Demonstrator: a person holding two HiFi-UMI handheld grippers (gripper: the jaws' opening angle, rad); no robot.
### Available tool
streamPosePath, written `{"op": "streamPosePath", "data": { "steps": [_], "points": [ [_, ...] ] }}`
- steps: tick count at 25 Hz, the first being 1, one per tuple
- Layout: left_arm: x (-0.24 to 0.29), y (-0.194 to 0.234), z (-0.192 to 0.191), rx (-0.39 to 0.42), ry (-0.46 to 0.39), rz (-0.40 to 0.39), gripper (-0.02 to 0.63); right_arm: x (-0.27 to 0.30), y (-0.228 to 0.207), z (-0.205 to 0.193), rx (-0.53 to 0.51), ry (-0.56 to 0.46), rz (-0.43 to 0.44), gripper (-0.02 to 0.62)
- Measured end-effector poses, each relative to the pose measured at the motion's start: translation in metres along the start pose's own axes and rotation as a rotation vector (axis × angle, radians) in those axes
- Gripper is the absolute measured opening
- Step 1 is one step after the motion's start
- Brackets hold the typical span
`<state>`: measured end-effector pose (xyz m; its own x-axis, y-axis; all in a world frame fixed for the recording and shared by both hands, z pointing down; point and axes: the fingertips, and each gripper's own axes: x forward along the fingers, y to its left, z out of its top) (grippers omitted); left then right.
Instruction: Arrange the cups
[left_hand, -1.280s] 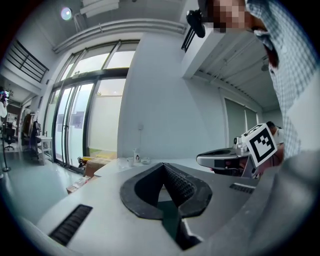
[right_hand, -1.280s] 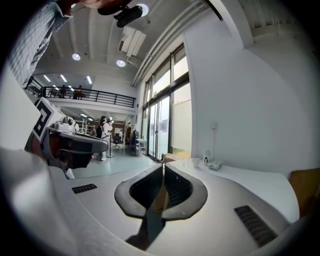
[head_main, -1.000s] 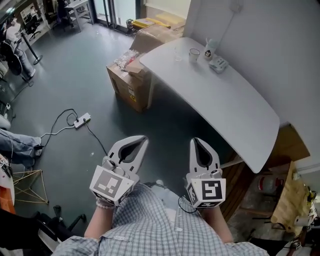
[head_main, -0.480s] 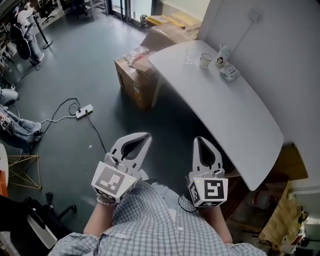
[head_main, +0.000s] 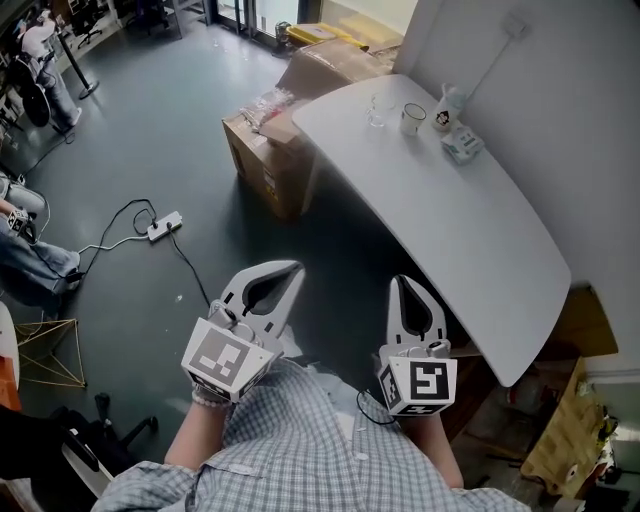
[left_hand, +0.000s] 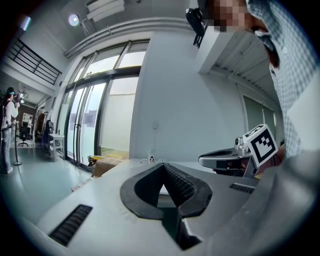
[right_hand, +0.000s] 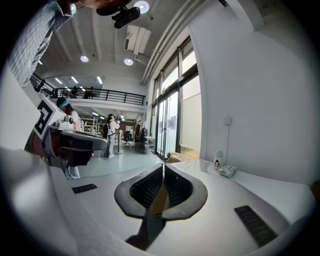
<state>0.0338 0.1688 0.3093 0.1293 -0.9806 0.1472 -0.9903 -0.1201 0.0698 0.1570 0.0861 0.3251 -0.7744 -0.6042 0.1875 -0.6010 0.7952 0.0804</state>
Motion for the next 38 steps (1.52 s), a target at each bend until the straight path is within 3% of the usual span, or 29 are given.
{"op": "streamPosePath", "data": {
  "steps": [12,24,31,38],
  "points": [
    [0.075,0.091,0.011,-0.001,0.012,-0.112,0.009,0.103,-0.009,0.014,0.017,0.029,-0.086,0.026],
    [0.113,0.201,0.012,0.013,0.035,-0.128,0.009,0.205,0.005,0.027,0.034,0.035,-0.139,0.026],
    [0.134,0.228,0.007,-0.004,0.049,-0.134,0.008,0.229,0.001,0.019,0.058,0.064,-0.162,0.026],
    [0.175,0.236,0.009,0.002,0.055,-0.167,0.009,0.253,-0.030,0.013,0.064,0.078,-0.198,0.026]
  ]
}}
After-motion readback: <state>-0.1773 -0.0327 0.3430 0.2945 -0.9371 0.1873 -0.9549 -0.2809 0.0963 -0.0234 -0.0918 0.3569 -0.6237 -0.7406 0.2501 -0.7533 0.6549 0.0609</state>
